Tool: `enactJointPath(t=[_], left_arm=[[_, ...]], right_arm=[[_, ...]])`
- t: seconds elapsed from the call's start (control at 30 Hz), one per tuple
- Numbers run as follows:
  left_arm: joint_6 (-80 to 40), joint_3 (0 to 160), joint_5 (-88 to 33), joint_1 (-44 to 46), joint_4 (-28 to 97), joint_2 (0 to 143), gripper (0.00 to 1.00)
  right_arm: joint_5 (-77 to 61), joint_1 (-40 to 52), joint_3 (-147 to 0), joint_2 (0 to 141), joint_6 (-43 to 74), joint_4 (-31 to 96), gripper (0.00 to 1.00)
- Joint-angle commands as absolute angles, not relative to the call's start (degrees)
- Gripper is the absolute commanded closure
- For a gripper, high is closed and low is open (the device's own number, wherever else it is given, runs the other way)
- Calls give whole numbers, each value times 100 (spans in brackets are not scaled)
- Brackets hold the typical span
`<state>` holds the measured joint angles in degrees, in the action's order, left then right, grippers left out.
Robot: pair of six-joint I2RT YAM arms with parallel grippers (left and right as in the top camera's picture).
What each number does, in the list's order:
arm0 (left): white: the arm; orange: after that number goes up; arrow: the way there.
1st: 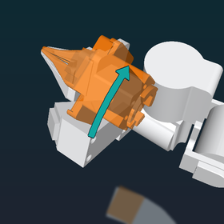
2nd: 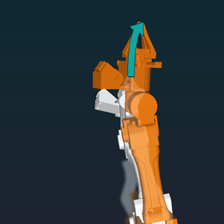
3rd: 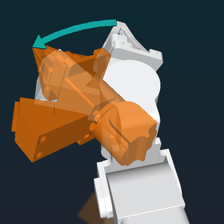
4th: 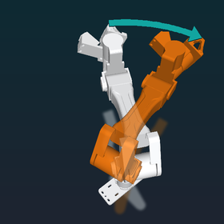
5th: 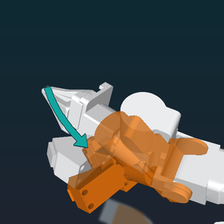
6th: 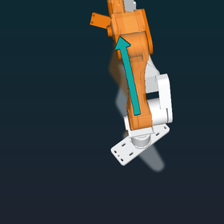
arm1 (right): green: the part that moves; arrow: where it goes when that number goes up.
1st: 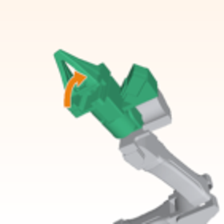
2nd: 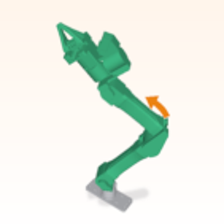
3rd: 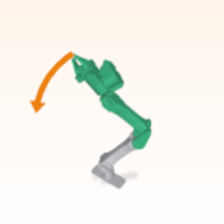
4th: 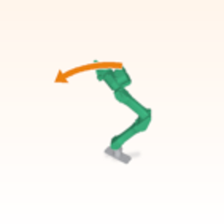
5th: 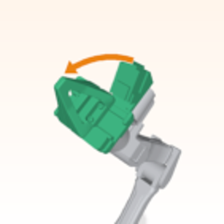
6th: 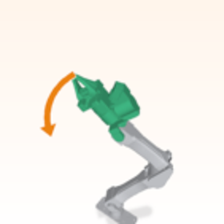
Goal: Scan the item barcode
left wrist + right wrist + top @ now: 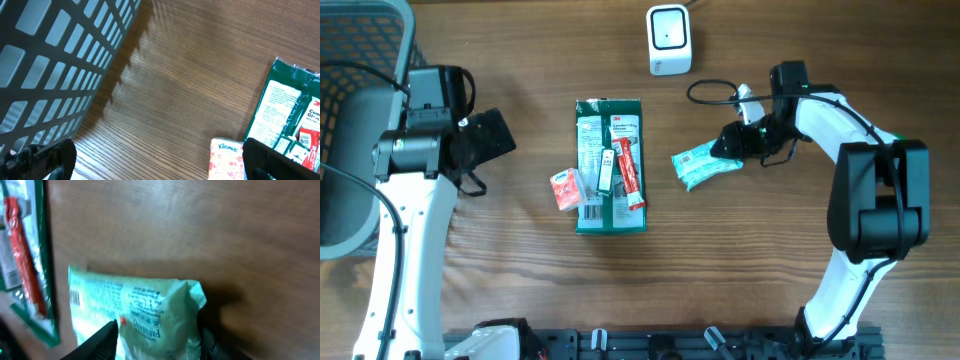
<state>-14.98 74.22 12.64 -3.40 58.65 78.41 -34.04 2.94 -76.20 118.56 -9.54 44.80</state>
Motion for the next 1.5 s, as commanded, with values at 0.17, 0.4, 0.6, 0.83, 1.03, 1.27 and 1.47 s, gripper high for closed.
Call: enactJointPath(t=[0.17, 0.4, 0.6, 0.83, 1.03, 1.27, 1.47], left_arm=[[-1546, 7511, 1354, -366, 5850, 7769, 0], [-1546, 7511, 1354, -366, 5850, 7769, 0], [-1546, 7511, 1356, -366, 5850, 7769, 0], [-1546, 7511, 1356, -366, 5850, 7769, 0], [-1546, 7511, 1354, -366, 5850, 7769, 0], [-1546, 7511, 1354, -366, 5850, 7769, 0], [-1546, 7511, 1354, -366, 5850, 7769, 0]], right_arm=[[-3610, 8, -7535, 11979, -1181, 4781, 48], [-3614, 89, -7424, 11981, -1035, 4757, 48], [-4060, 89, -7037, 11981, -1035, 4368, 48], [-4248, 64, -6871, 11979, -1039, 4001, 96], [-5927, -108, -7205, 11837, -1868, 4397, 96], [-6436, -123, -7284, 10709, -3505, 5645, 95], [-6434, 23, -7284, 9485, -3898, 6012, 95]])
